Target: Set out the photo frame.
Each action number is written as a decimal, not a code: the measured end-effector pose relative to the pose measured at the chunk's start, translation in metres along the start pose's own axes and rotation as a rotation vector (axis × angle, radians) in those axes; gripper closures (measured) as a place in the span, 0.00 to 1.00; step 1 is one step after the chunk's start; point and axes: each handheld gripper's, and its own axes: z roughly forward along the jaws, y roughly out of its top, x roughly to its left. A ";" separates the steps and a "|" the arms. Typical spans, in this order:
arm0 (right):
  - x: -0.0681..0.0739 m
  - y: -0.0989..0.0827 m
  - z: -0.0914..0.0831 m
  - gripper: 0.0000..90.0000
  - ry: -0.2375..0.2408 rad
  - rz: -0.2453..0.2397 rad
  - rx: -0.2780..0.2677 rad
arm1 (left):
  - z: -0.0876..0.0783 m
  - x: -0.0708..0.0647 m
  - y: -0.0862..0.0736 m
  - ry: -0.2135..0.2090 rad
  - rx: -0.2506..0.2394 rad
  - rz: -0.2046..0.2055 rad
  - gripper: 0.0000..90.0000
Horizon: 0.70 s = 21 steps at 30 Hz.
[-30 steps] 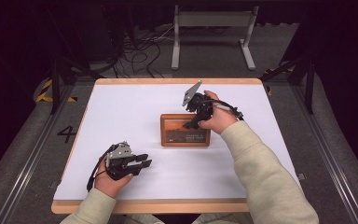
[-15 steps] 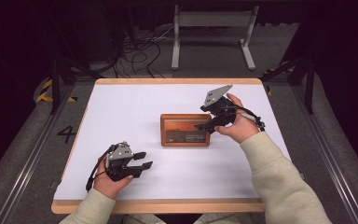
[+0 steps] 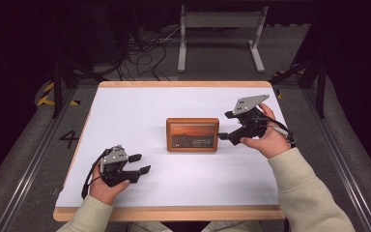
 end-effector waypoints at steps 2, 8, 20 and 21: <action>0.002 -0.005 -0.004 0.20 -0.012 0.008 -0.003 | -0.001 0.001 0.000 0.005 -0.003 0.001 0.46; 0.009 -0.025 -0.015 0.20 -0.034 0.076 -0.044 | -0.002 0.003 -0.001 0.011 -0.007 -0.004 0.43; 0.023 -0.077 -0.017 0.20 -0.072 0.201 -0.107 | -0.001 0.009 -0.003 0.044 -0.030 -0.015 0.42; 0.024 -0.081 -0.017 0.20 -0.073 0.211 -0.116 | -0.001 0.009 -0.003 0.043 -0.033 -0.017 0.42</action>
